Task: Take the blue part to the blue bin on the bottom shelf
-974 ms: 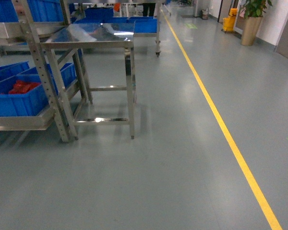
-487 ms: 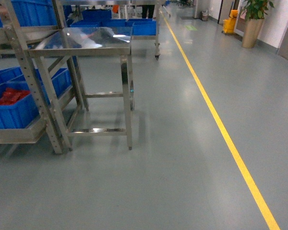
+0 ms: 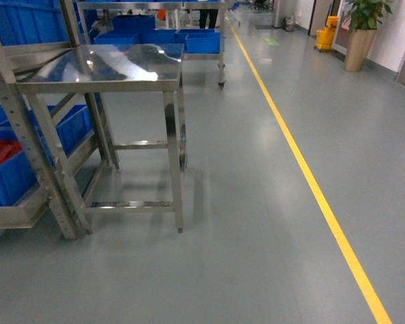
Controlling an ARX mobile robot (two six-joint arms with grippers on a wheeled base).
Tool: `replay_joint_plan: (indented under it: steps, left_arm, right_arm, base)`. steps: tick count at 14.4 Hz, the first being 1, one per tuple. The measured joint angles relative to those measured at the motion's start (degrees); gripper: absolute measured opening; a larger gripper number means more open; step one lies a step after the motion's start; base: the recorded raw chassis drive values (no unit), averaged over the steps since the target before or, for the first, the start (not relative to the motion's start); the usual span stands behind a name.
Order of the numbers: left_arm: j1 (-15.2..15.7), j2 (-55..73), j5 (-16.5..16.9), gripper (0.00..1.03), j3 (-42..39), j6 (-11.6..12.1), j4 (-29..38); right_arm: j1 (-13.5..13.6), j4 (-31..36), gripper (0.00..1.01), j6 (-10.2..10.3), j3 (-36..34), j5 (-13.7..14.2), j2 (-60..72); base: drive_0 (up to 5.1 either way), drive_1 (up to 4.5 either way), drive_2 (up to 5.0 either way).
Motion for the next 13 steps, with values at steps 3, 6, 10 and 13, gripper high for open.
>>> replay_joint_plan:
  steps: [3,6,10,13]
  left_arm:
    - [0.0,0.0,0.0,0.44,0.0,0.0,-0.1]
    - [0.0,0.0,0.0,0.44,0.0,0.0,-0.1]
    - [0.1,0.1,0.0,0.44,0.0,0.0,0.1]
    - [0.1,0.1,0.0,0.44,0.0,0.0,0.0]
  right_arm:
    - [0.0,-0.1,0.98,0.0,0.0,0.0,0.0]
    - [0.0,-0.1,0.98,0.0,0.0,0.0,0.0]
    - [0.0,0.0,0.98,0.0,0.0,0.0,0.0]
    - [0.0,0.2,0.98,0.0,0.0,0.0,0.0]
  base:
    - [0.1,4.22,-4.0]
    - [0.1,4.22,-4.0]
    - [0.1,4.22,-4.0]
    - [0.1,4.21,-4.0]
